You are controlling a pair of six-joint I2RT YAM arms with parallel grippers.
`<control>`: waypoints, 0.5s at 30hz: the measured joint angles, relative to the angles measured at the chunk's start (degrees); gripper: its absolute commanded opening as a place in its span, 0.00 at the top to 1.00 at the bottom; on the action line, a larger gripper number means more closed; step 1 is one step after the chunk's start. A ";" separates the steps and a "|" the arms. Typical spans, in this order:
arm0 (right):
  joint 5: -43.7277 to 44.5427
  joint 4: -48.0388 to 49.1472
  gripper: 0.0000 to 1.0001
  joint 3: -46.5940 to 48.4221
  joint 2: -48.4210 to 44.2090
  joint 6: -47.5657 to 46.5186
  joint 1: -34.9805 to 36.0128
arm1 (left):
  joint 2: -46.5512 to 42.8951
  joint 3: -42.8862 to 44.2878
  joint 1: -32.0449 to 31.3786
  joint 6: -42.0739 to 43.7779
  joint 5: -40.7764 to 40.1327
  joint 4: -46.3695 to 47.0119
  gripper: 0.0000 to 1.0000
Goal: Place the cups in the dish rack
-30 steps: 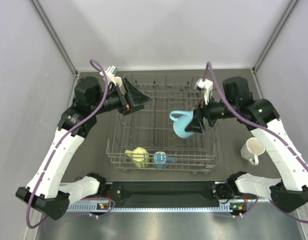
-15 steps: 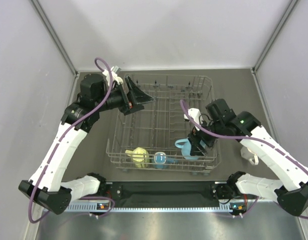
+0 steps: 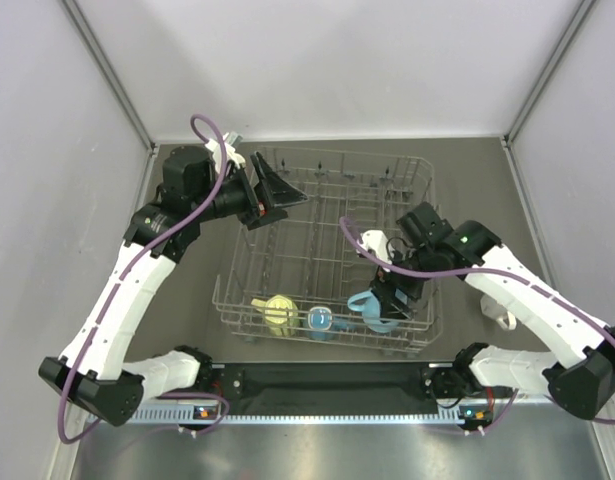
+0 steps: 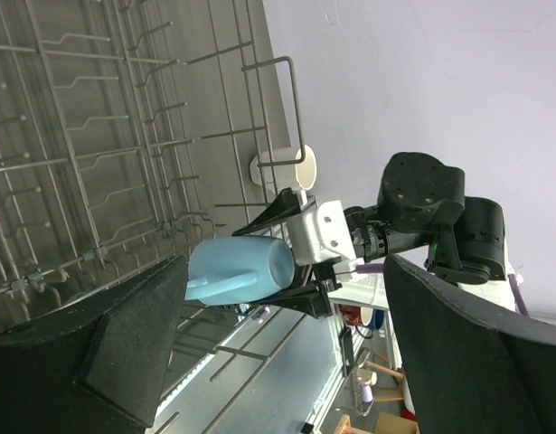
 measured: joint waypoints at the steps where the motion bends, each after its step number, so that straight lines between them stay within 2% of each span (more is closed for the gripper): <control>1: -0.42 -0.44 1.00 0.04 0.57 -0.48 0.00 | 0.07 0.00 0.00 0.04 -0.02 -0.02 0.06; 15: -4.96 -8.11 1.00 8.24 7.37 -8.83 -0.50 | 0.13 -1.53 0.17 1.22 -0.37 0.02 0.06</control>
